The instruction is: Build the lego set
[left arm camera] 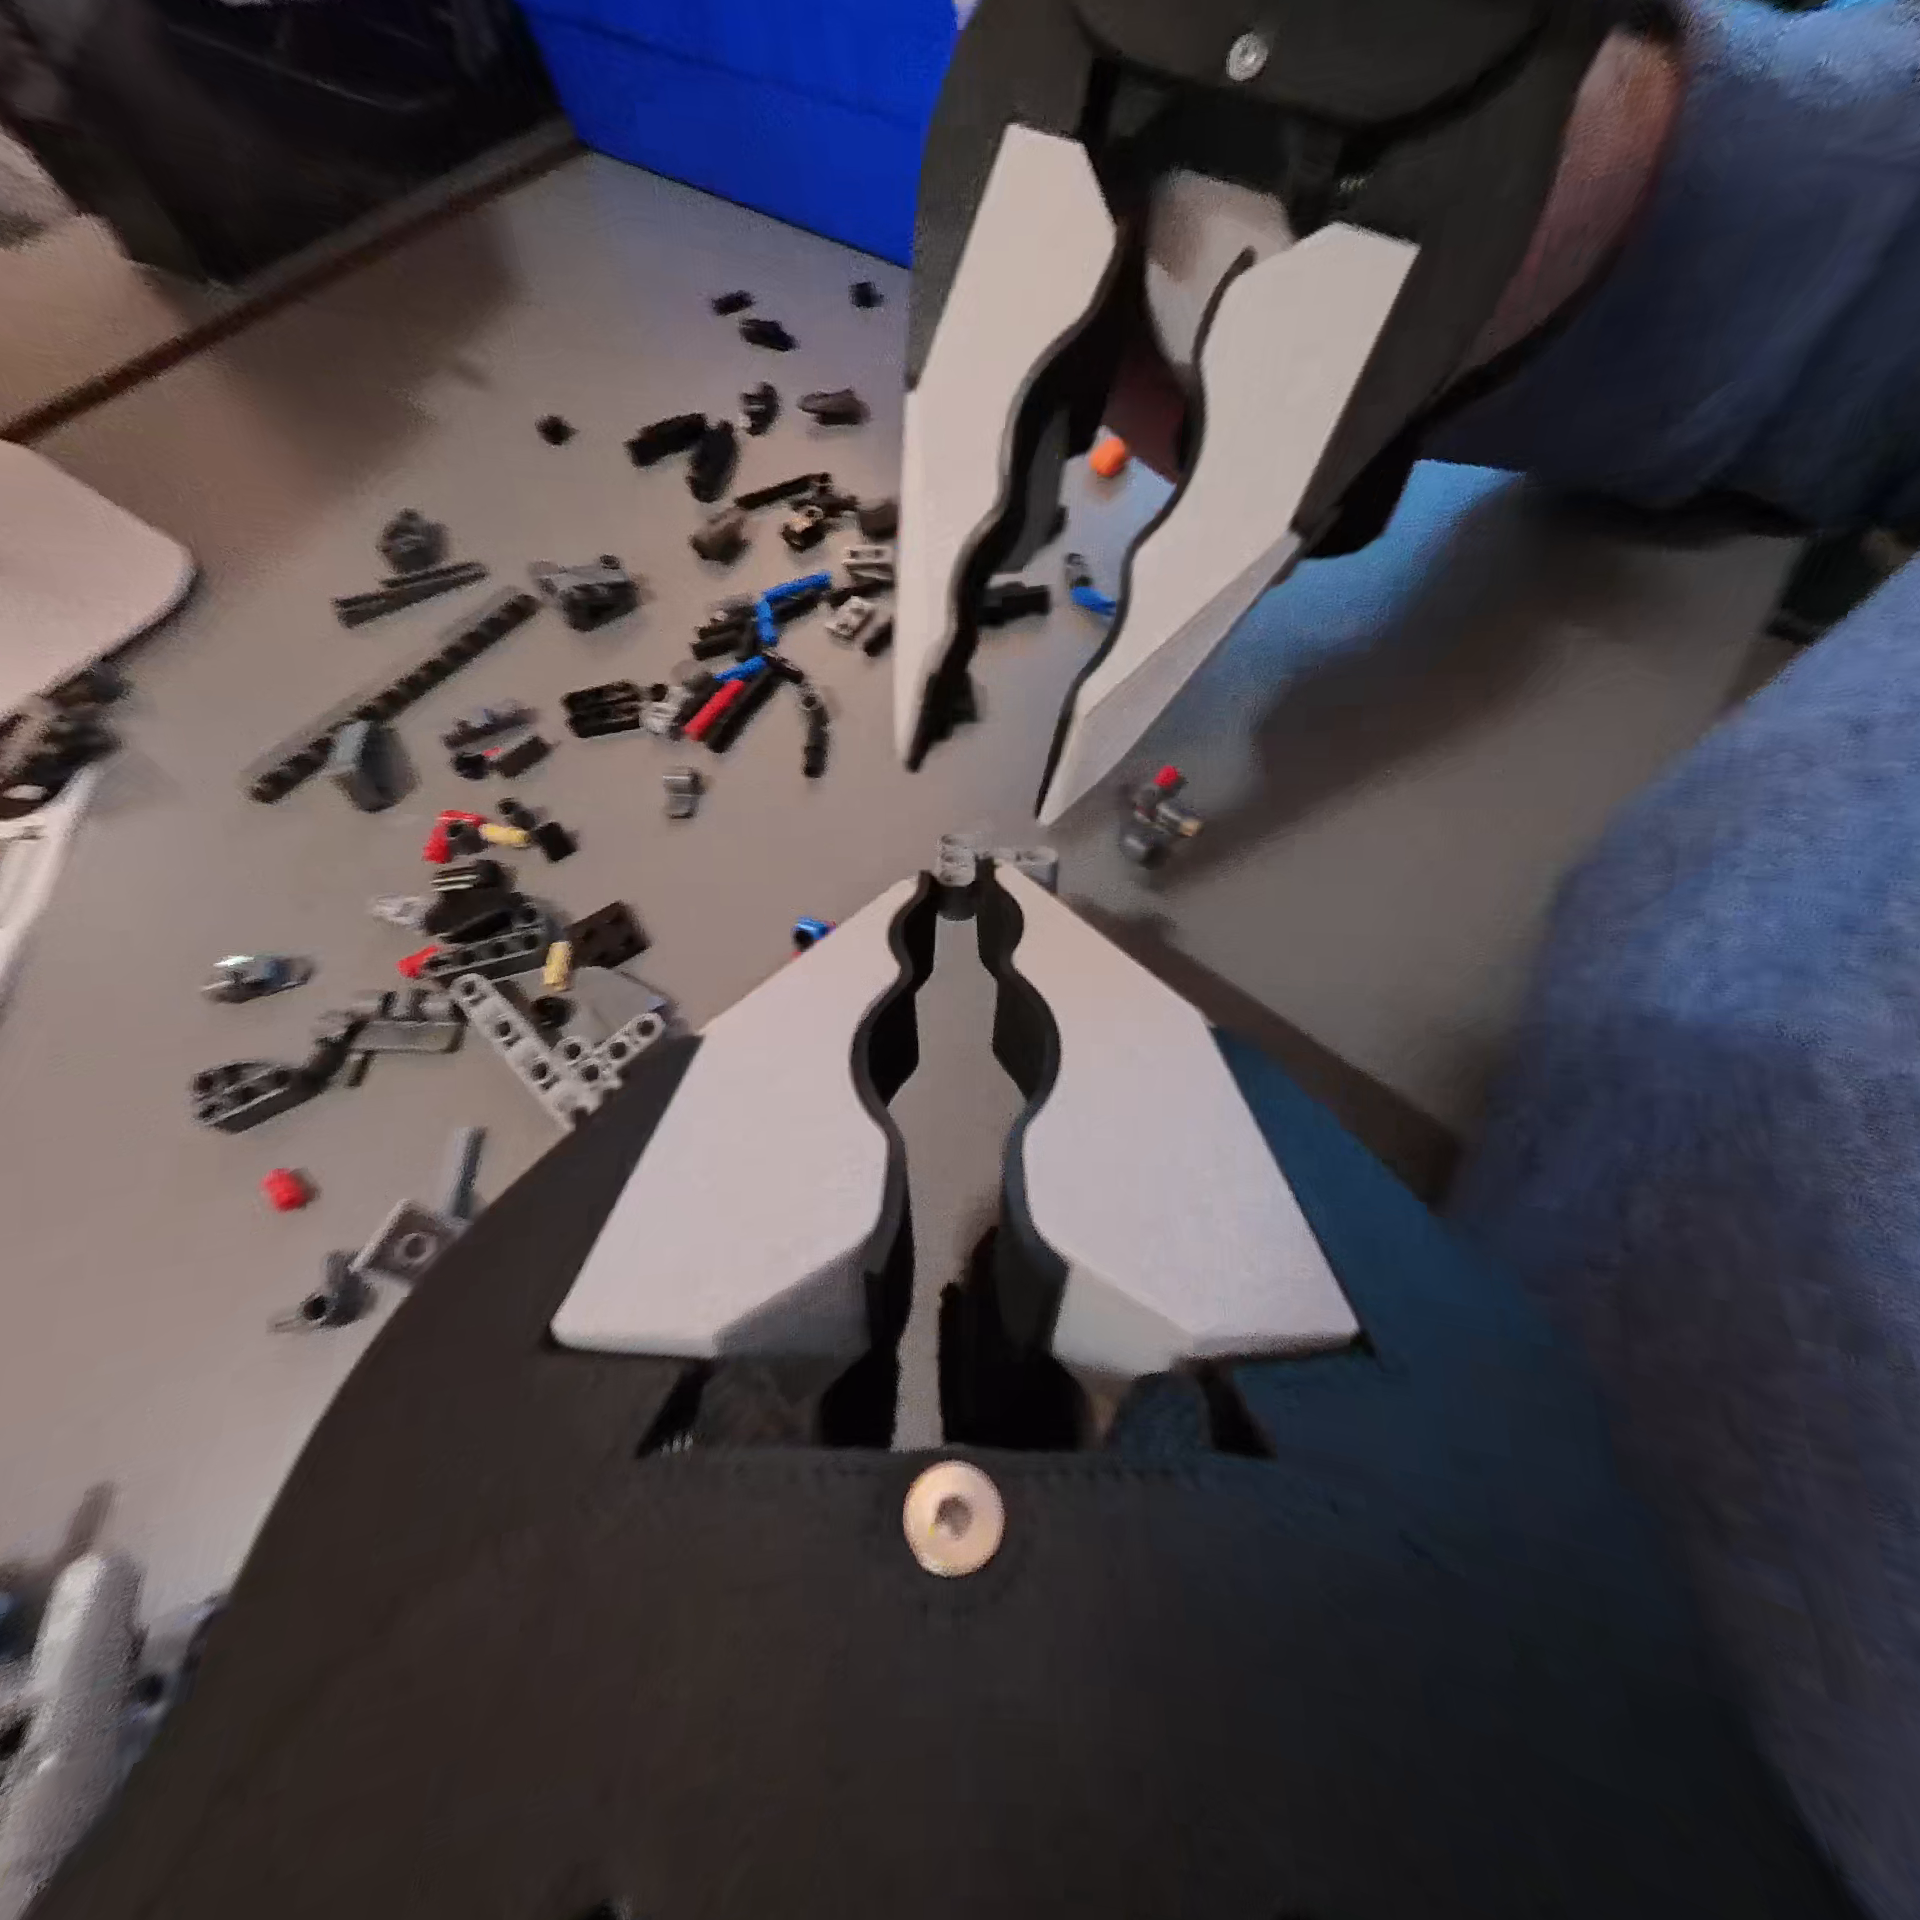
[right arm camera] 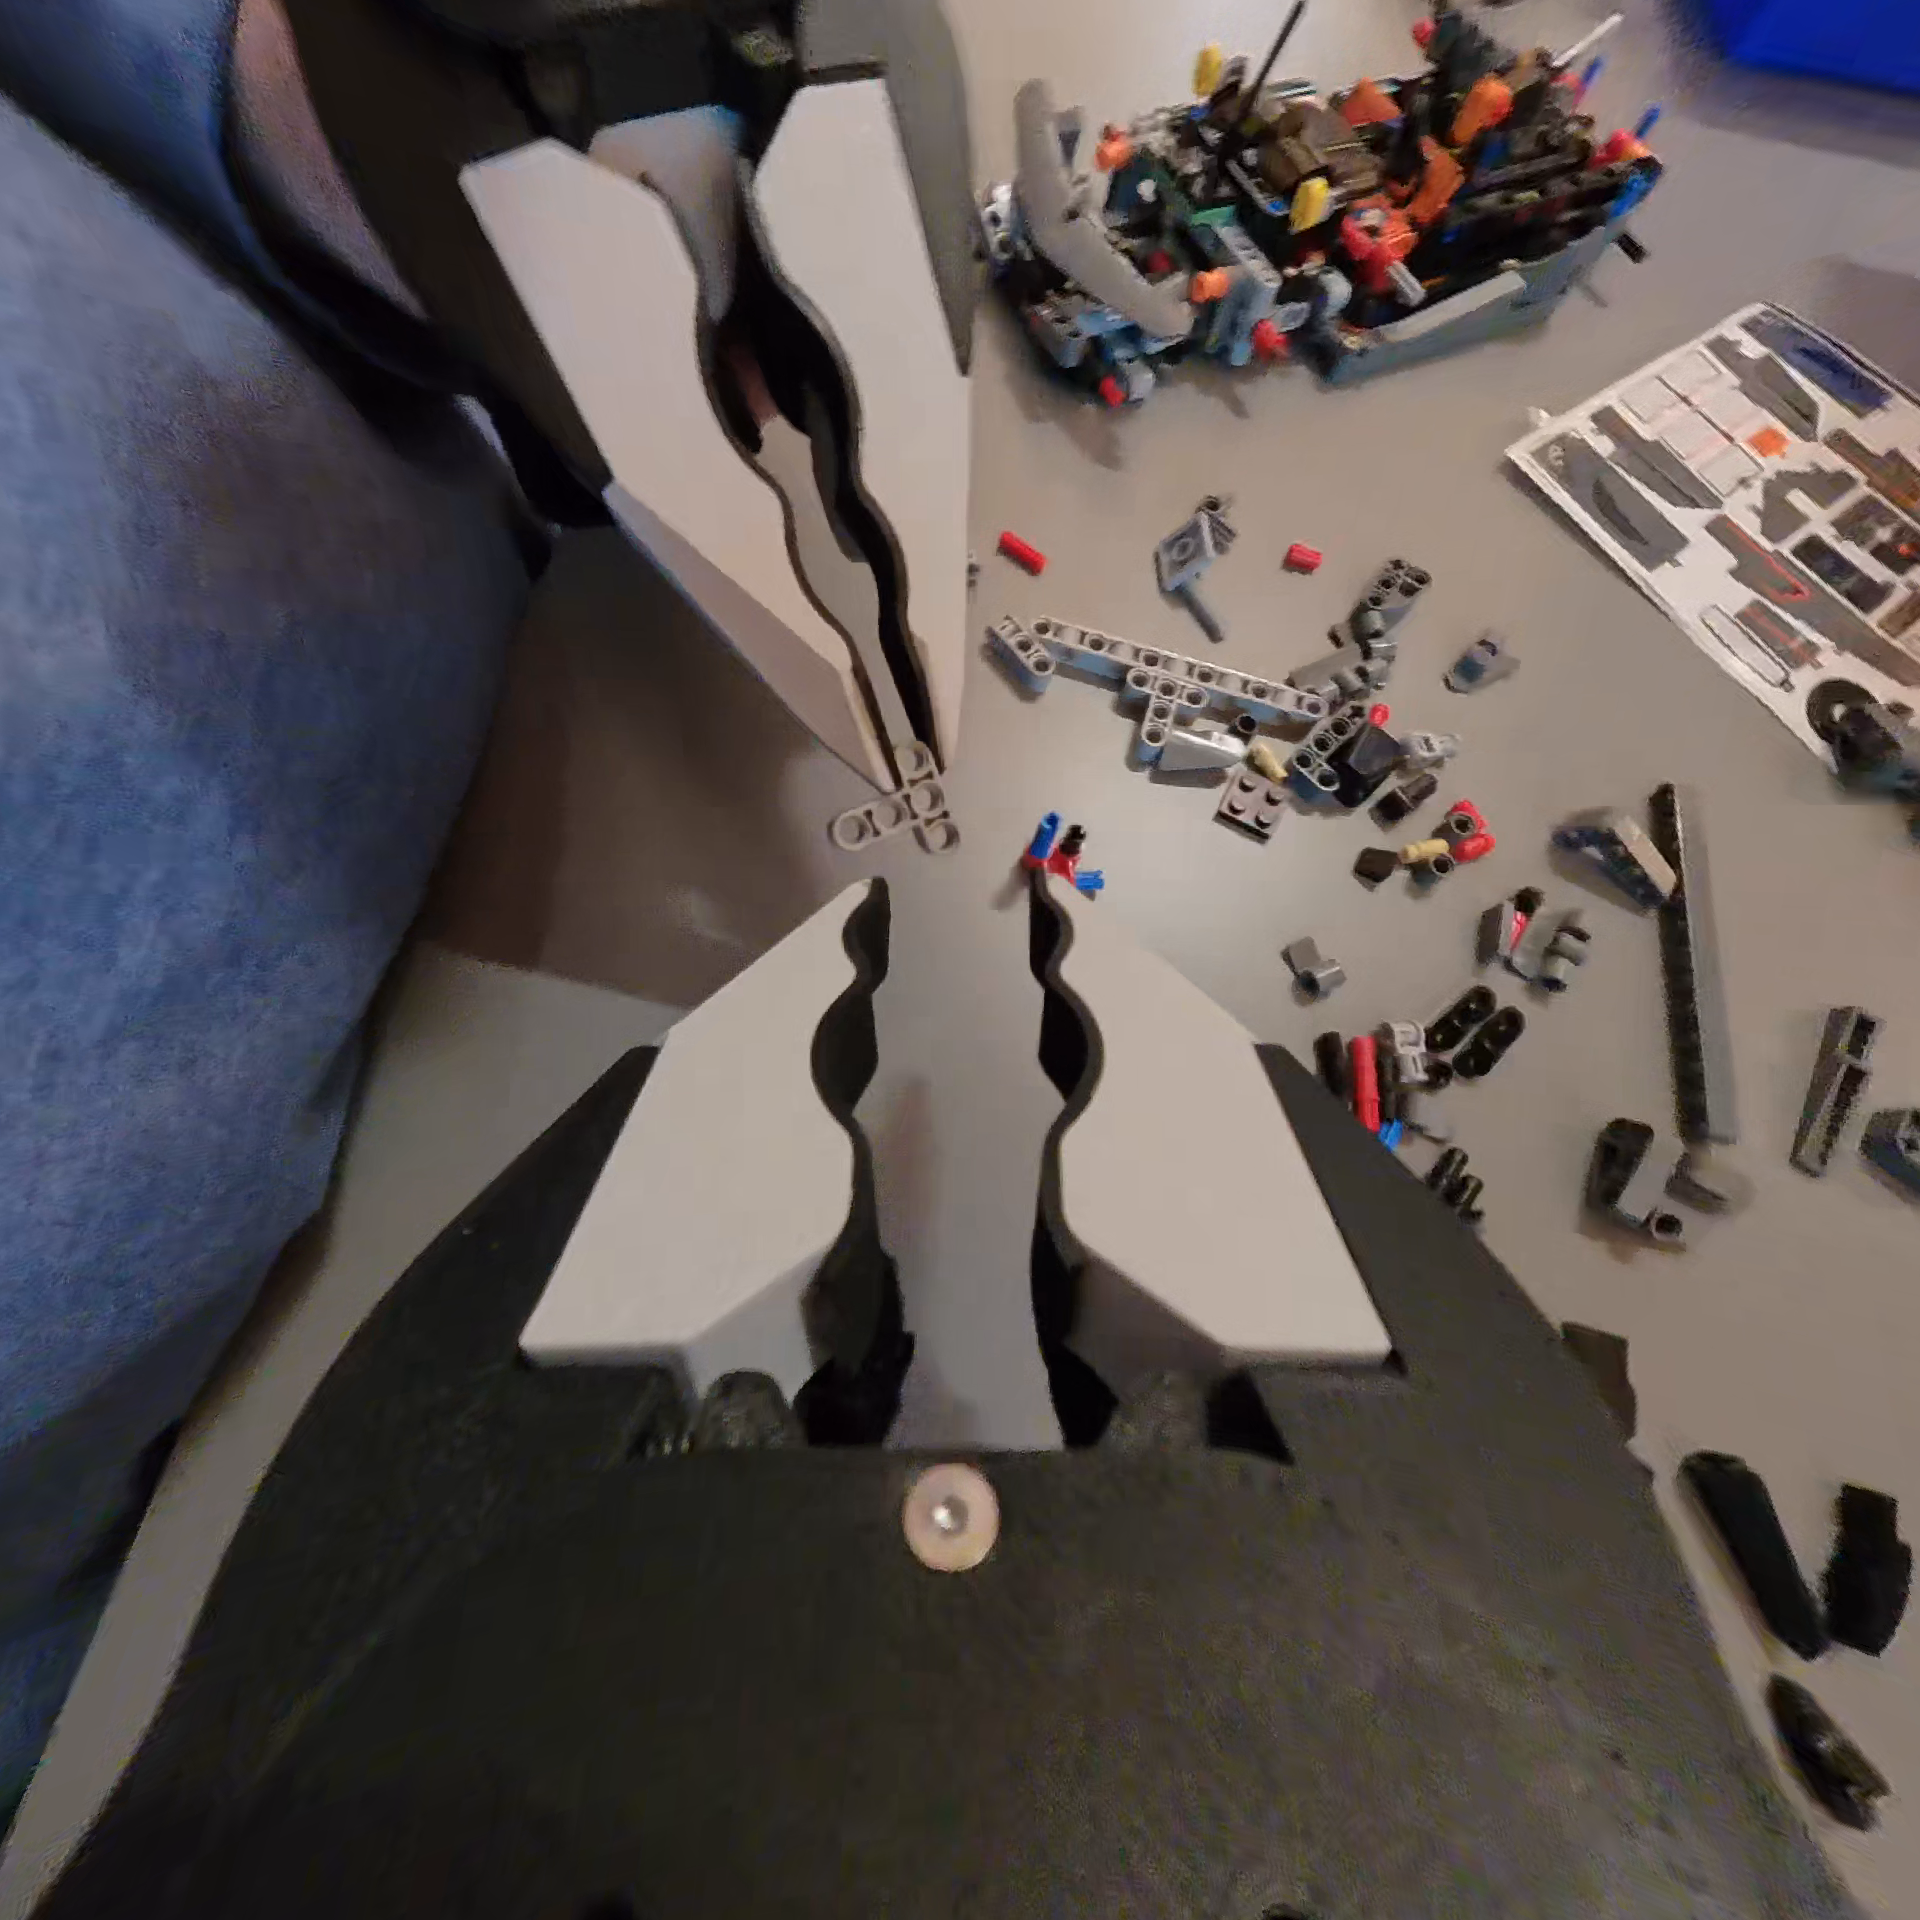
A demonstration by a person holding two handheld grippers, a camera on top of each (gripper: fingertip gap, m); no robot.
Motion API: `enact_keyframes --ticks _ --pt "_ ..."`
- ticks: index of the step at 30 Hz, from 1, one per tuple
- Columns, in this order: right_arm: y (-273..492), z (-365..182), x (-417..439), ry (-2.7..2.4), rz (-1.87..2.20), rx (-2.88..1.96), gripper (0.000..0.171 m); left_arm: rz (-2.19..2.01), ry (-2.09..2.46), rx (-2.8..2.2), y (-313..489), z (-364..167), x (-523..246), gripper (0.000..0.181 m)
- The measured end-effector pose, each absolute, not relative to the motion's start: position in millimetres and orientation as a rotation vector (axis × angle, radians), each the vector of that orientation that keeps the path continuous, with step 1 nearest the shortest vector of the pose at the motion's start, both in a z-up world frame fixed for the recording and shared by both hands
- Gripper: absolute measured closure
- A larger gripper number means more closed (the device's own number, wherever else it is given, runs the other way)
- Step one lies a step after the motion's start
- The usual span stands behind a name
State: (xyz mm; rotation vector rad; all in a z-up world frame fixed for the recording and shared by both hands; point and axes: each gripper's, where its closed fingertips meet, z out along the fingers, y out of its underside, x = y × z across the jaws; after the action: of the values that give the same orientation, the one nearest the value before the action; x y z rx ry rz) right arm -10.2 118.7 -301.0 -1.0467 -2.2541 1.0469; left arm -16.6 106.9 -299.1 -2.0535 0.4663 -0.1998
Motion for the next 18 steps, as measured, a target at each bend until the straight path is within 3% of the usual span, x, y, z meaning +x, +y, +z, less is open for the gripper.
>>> enact_keyframes --ticks 1,3,9,13,18 --pt "117.7 -298.2 -9.2 -2.246 1.089 -1.08 0.151 -0.153 0.458 -2.046 108.7 -297.2 -19.3 0.176" --pt "113.9 -296.0 -8.9 -2.229 1.175 -1.18 0.155 -0.047 0.442 -2.056 112.3 -296.6 -26.2 0.176" --pt "109.9 -298.4 -16.3 -2.143 1.303 -1.406 0.146 0.065 0.431 -2.047 119.4 -292.0 -25.8 0.176" --pt "111.7 -303.6 -19.4 -2.124 1.258 -1.419 0.161 0.06 0.406 -2.05 122.5 -292.0 -23.2 0.176" --pt "121.4 -307.9 -18.6 -2.125 1.223 -1.425 0.165 -0.039 0.396 -2.049 121.1 -294.1 -23.6 0.168"
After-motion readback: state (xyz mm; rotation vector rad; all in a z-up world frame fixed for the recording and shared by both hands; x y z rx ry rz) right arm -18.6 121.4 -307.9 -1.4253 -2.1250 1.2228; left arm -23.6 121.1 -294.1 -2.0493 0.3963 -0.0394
